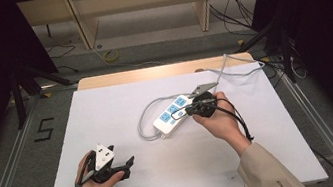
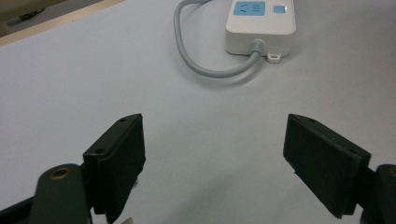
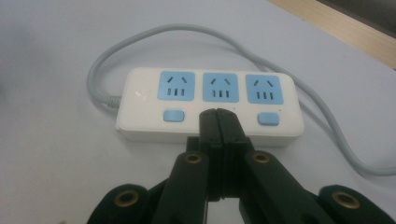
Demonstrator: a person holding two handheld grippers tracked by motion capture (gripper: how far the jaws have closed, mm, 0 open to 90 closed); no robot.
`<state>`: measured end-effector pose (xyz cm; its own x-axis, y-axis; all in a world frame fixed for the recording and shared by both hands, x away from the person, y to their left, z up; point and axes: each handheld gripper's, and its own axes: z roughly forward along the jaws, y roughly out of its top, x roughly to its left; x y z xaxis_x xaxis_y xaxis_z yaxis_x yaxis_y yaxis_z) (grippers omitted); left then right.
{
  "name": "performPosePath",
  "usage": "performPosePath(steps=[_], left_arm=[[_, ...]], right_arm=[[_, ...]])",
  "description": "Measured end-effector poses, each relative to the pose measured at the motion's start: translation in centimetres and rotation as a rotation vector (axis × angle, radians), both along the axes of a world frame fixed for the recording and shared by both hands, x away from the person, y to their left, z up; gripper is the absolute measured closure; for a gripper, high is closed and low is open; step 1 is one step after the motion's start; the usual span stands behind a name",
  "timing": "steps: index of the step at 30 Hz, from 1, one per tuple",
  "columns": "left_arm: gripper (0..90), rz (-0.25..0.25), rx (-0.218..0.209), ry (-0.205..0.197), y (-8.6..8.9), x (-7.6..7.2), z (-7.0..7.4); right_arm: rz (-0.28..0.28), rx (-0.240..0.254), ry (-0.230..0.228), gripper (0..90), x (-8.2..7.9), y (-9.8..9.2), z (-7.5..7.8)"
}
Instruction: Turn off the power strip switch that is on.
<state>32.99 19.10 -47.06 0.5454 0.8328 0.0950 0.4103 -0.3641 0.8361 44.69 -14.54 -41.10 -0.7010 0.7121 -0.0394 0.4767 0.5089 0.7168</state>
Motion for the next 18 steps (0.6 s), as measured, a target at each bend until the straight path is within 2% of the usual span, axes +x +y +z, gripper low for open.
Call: performPosePath(steps=[18], left_arm=[[21.1,-0.005,0.004,-0.002,0.0,0.0,0.0]], right_arm=[[0.028,-0.032,0.032,90.0,1.3,2.0,0.4]])
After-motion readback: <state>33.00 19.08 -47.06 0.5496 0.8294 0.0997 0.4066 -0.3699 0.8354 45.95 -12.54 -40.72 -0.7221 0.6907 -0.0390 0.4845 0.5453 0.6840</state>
